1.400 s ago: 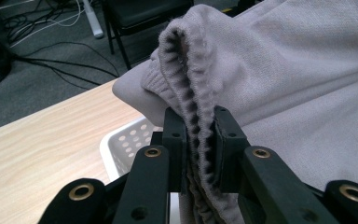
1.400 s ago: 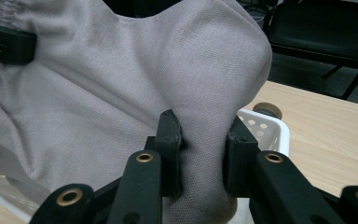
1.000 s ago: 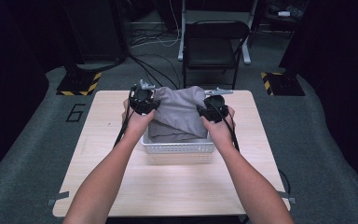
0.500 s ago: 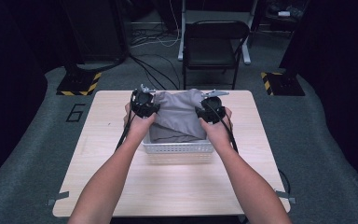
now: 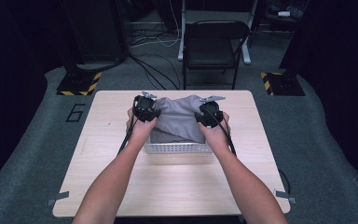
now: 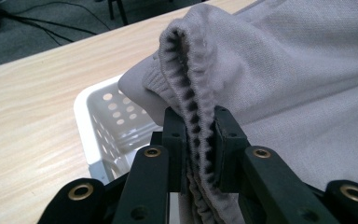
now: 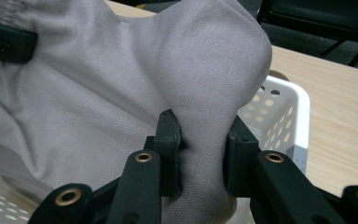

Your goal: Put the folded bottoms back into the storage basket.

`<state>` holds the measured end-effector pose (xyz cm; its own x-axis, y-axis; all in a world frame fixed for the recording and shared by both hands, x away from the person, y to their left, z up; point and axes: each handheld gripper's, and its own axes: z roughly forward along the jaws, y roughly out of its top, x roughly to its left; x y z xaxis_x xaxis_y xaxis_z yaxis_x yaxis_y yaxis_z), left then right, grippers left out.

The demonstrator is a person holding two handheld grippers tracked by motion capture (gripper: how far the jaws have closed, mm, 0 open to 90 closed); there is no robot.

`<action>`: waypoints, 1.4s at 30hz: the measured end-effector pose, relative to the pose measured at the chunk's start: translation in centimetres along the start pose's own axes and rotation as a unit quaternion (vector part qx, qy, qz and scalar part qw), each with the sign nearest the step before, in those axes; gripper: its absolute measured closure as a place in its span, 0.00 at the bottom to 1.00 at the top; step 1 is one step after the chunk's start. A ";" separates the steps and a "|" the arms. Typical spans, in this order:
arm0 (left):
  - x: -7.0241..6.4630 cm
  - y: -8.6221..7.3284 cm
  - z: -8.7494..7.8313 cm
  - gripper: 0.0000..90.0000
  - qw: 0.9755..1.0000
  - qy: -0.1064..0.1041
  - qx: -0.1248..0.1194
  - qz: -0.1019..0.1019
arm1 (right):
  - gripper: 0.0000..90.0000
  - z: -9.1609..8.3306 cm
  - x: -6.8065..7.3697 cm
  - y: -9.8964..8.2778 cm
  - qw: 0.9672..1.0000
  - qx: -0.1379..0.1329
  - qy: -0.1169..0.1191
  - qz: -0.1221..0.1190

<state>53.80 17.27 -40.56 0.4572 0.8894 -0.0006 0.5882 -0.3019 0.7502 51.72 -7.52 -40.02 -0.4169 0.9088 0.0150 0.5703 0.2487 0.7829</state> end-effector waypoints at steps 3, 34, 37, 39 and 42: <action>0.0 -0.1 0.2 0.87 1.000 0.000 0.002 0.000 | 0.78 0.4 -0.1 -0.2 1.000 0.003 -0.001 -0.003; 0.2 -0.8 2.3 0.86 1.000 0.003 0.024 -0.001 | 0.77 2.2 -0.1 -1.1 1.000 0.027 -0.006 -0.007; 0.2 -0.9 2.4 0.86 1.000 0.006 0.030 0.001 | 0.77 2.4 -0.1 -1.1 1.000 0.028 -0.007 -0.010; 0.1 -0.9 2.6 0.86 1.000 0.006 0.029 0.000 | 0.77 2.5 0.0 -1.2 0.999 0.031 -0.008 -0.007; 0.2 -0.9 2.7 0.86 0.999 0.006 0.032 0.000 | 0.77 2.7 -0.1 -1.3 0.999 0.033 -0.007 -0.008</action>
<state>55.11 16.80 -43.03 0.4492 0.8934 0.0079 0.6302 -0.3231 0.7060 52.95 -7.01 -42.72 -0.4165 0.9091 -0.0058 0.6088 0.2837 0.7408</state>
